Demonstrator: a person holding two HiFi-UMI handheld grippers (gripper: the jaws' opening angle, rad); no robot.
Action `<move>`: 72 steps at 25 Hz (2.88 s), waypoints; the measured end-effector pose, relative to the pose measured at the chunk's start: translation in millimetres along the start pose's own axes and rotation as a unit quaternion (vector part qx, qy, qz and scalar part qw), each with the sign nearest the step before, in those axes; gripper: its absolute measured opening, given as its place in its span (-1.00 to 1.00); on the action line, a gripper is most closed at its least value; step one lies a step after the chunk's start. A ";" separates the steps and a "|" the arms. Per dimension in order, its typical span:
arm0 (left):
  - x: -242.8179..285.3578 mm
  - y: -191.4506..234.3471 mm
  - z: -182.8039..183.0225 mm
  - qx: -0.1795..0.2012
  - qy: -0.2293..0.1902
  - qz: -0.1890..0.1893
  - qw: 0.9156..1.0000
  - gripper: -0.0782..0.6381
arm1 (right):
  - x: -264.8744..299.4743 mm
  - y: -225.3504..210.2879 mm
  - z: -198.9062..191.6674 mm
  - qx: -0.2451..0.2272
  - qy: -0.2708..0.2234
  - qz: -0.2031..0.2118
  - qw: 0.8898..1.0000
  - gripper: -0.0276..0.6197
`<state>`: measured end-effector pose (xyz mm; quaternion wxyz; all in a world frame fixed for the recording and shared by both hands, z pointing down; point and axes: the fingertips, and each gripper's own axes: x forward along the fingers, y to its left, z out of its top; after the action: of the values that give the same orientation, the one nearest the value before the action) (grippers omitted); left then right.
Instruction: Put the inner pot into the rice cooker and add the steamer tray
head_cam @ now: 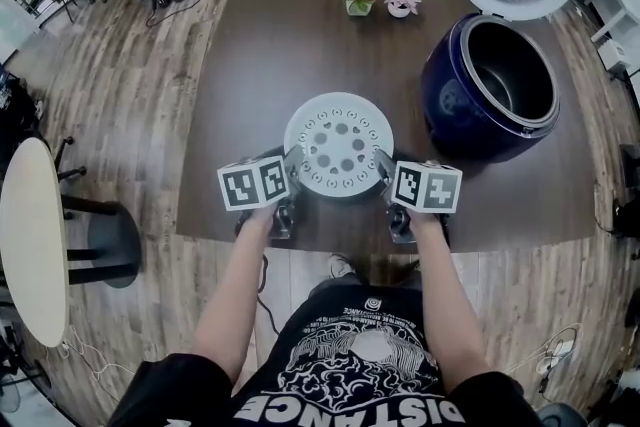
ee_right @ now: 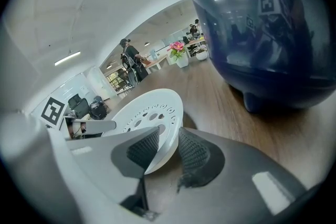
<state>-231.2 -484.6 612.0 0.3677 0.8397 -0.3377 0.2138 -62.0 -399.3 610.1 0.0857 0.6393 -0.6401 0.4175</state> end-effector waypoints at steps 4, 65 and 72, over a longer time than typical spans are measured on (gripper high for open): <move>-2.2 -2.1 -0.7 -0.009 -0.005 -0.002 1.000 -0.48 | -3.5 0.2 4.0 -0.003 -0.003 0.000 1.000 -0.57; 2.5 -331.5 181.4 0.136 -0.163 -0.158 0.964 -0.50 | -251.8 -112.3 238.6 -0.034 -0.263 -0.024 0.964 -0.60; 32.6 -351.5 169.7 0.143 -0.148 -0.150 0.967 -0.49 | -251.5 -149.7 242.5 -0.027 -0.253 -0.030 0.967 -0.61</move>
<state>64.4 -451.0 357.3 0.2179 0.9467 -0.2247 0.0761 216.3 -342.8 357.5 -0.0496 0.7406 -0.6324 0.2217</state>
